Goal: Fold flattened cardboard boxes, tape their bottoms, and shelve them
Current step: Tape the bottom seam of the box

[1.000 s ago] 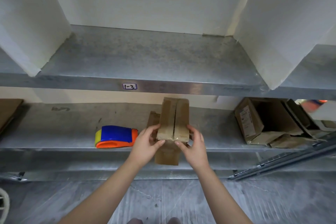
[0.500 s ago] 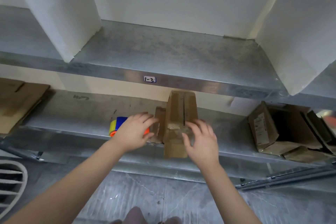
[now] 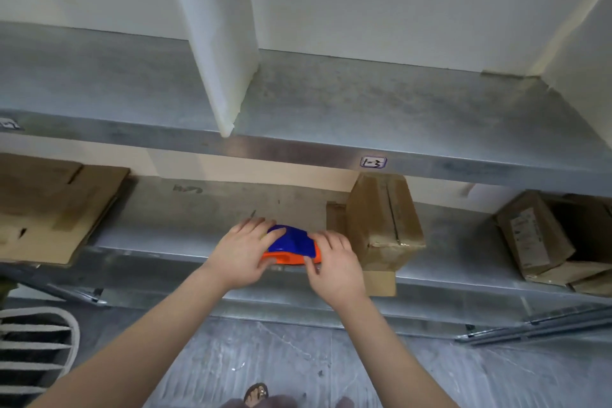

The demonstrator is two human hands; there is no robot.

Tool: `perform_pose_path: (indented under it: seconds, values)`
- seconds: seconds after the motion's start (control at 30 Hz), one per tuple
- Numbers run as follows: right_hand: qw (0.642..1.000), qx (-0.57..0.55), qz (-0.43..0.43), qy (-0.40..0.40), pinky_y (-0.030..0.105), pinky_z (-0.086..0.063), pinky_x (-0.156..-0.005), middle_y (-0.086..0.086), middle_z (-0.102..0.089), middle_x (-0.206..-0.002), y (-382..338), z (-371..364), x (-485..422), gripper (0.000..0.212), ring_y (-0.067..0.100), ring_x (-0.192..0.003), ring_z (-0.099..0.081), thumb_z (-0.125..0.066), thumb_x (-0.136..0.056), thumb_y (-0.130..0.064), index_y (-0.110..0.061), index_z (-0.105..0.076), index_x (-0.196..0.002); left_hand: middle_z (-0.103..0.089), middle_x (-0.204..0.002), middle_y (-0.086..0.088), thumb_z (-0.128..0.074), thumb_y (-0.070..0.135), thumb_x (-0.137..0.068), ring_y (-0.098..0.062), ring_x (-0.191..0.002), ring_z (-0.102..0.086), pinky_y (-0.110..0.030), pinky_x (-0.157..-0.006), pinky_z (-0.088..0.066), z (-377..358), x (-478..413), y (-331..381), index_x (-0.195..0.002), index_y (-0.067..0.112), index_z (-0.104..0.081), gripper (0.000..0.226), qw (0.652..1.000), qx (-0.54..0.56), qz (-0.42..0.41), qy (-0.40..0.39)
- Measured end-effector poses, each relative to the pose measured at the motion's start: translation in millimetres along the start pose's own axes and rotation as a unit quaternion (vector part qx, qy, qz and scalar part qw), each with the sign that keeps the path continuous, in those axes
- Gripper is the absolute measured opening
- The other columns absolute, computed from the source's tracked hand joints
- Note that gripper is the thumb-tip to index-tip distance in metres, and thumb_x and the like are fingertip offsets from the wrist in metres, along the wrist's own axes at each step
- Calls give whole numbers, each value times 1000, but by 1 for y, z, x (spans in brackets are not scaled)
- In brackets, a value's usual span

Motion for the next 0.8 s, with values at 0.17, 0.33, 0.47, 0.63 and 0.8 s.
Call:
perform_pose_path:
  seconds: [0.17, 0.33, 0.47, 0.63, 0.8]
  values:
    - [994, 5, -103, -45, 36, -42, -105, 6, -55, -133, 19, -32, 8, 51, 27, -126, -46, -60, -88, -30, -17, -50, -137, -63, -124, -11, -43, 68, -75, -32, -110, -62, -44, -94, -49, -21, -17, -22, -130, 20, -53, 74, 994, 29, 16, -104]
    - [982, -19, -180, -45, 30, -35, -108, 3, -51, -137, 30, -44, 18, 51, 23, -127, -43, -58, -89, -28, -18, -47, -138, -50, -137, -8, -57, 62, -79, -33, -121, -49, -38, -101, -39, -36, -40, -24, -144, 26, -37, 78, 982, 113, 12, -151]
    - [980, -6, -195, -33, 30, -32, -109, 4, -52, -136, 34, -47, 18, 50, 24, -130, -41, -58, -89, -31, -17, -49, -137, -53, -126, -6, -50, 70, -68, -26, -111, -55, -28, -82, -42, -29, -46, -24, -141, 25, -39, 87, 967, 185, -2, -178]
    - [980, -1, -193, -44, 31, -32, -110, 3, -50, -137, 35, -49, 16, 52, 23, -132, -37, -57, -91, -34, -20, -46, -140, -54, -124, -1, -71, 51, -78, -20, -110, -55, -24, -81, -41, -27, -36, -43, -138, 27, -45, 69, 965, 213, -11, -150]
    - [980, -2, -190, -62, 27, -27, -112, -1, -45, -142, 35, -52, 12, 53, 19, -135, -32, -52, -95, -36, -23, -40, -144, -57, -120, -1, -73, 44, -78, -19, -106, -56, -21, -83, -41, -29, -35, -43, -135, 26, -50, 64, 963, 235, -23, -133]
Point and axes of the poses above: each hand's wrist, its own x-axis away from the middle knuckle, its own z-axis out of the back of the hand, y = z × x, the point moved 4 cm from there along -x, towards the middle knuckle
